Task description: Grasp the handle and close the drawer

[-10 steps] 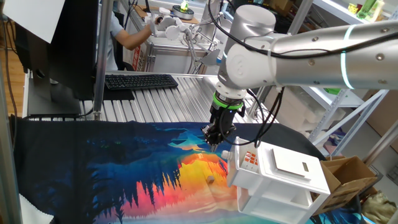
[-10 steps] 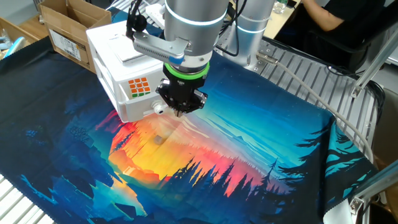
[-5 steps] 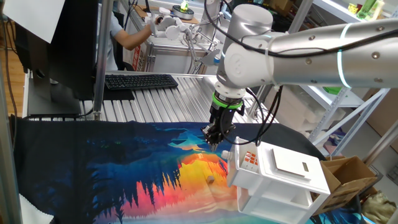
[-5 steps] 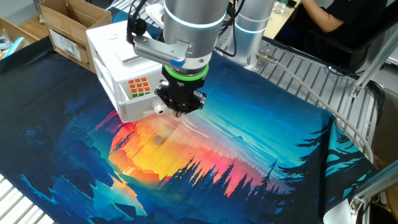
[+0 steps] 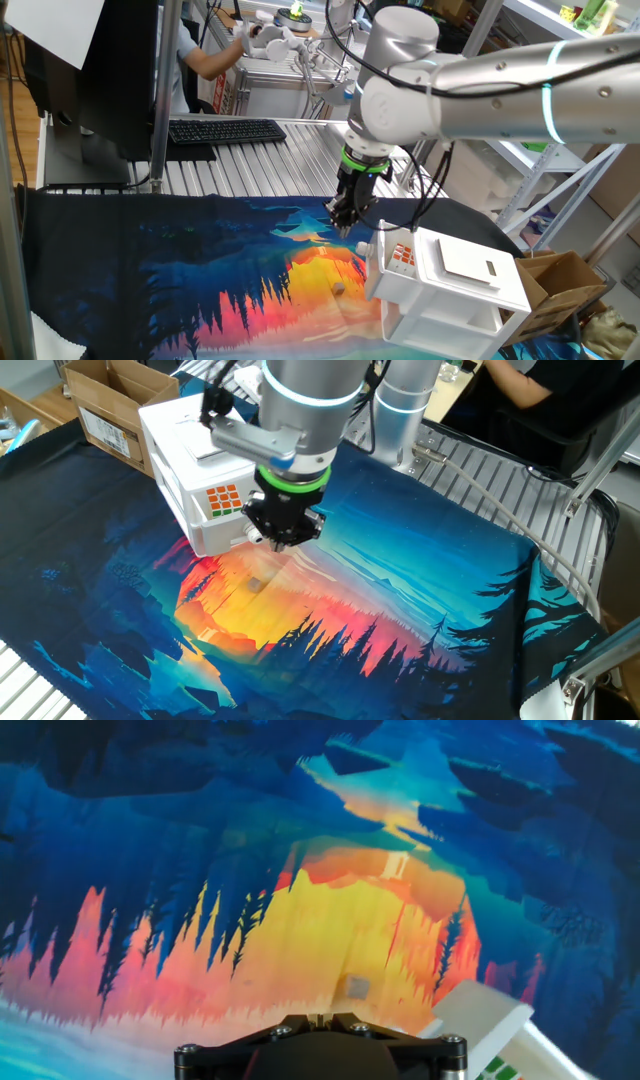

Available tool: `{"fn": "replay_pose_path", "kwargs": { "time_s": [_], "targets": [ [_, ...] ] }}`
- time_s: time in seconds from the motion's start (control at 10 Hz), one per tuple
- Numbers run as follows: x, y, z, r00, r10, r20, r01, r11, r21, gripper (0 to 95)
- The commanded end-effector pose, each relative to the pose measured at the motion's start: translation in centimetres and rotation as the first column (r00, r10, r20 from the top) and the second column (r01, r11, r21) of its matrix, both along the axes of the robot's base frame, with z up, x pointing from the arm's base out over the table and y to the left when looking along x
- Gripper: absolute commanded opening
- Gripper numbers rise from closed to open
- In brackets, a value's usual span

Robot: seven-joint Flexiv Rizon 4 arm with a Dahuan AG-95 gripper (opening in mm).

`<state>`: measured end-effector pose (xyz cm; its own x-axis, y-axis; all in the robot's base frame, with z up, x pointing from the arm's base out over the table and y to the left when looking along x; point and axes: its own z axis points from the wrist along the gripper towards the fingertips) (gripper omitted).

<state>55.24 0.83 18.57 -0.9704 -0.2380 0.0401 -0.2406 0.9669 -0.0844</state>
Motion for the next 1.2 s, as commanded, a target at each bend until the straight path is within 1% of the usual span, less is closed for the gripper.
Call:
{"fn": "replay_pose_path", "kwargs": {
  "time_s": [0.1, 0.2, 0.3, 0.4, 0.5, 0.6, 0.7, 0.9, 1.0, 1.1, 1.2],
  "targets": [
    [0.15, -0.09, 0.08, 0.997, -0.077, 0.011, 0.077, 0.997, 0.012, 0.0],
    [0.16, -0.11, 0.08, 0.99, -0.142, 0.022, 0.141, 0.99, 0.019, 0.0],
    [0.17, -0.12, 0.09, 0.982, -0.188, 0.026, 0.187, 0.982, 0.02, 0.0],
    [0.17, -0.12, 0.09, 0.963, -0.27, 0.027, 0.269, 0.963, 0.027, 0.0],
    [0.18, -0.12, 0.09, 0.95, -0.312, 0.027, 0.312, 0.95, 0.033, 0.0],
    [0.18, -0.12, 0.09, 0.907, -0.421, 0.026, 0.42, 0.907, 0.04, 0.0],
    [0.18, -0.13, 0.09, 0.854, -0.519, 0.03, 0.518, 0.854, 0.043, 0.0],
    [0.18, -0.13, 0.09, 0.744, -0.667, 0.041, 0.665, 0.745, 0.048, 0.0],
    [0.18, -0.13, 0.1, 0.71, -0.703, 0.045, 0.701, 0.711, 0.049, 0.0],
    [0.18, -0.13, 0.1, 0.666, -0.744, 0.052, 0.743, 0.668, 0.047, 0.0],
    [0.19, -0.14, 0.1, 0.643, -0.764, 0.049, 0.763, 0.645, 0.042, 0.0]
  ]
}}
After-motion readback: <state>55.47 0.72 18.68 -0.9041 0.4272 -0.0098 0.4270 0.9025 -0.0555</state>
